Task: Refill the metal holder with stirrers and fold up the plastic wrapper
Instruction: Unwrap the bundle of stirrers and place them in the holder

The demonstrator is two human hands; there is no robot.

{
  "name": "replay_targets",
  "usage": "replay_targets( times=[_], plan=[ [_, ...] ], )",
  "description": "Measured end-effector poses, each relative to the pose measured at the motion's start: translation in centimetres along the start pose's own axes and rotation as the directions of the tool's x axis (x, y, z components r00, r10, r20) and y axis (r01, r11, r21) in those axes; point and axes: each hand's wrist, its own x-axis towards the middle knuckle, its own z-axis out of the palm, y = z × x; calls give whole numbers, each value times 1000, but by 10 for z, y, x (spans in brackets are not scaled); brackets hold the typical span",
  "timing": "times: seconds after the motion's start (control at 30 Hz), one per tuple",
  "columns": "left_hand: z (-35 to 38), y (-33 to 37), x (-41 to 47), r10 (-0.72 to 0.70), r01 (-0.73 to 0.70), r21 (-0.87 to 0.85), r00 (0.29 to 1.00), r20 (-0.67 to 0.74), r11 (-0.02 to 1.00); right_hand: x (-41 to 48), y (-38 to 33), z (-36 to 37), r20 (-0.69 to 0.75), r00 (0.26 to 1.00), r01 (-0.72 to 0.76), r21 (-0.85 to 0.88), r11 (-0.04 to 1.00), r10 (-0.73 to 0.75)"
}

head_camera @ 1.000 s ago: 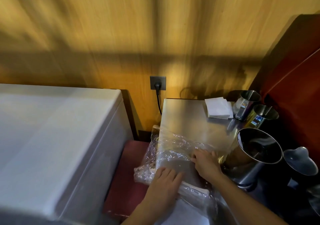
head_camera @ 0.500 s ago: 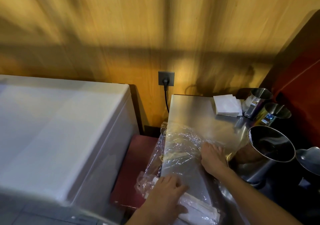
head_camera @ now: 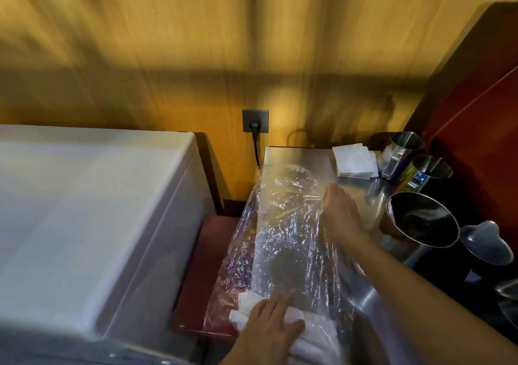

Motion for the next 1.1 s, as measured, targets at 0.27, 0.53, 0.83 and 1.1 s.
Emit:
replay_targets(
  times=[0.27,0.53,0.83,1.1],
  plan=[
    [-21,-21,10,-139,139,-246,990,18,959,-7,-25,-20,-35,977,215,187,959,-212],
    [-142,-64,46,-195,6,-287,750,-632,958,-13,-33,-43,-251,796,574,30,818,-550],
    [-206,-85,118,-254,224,-122,884,-392,967,-26,-41,-57,-272,719,650,-64,757,-640],
    [-204,-92,117,-212,62,-322,864,-457,945,-37,-39,-58,-431,857,355,98,930,-281]
  ],
)
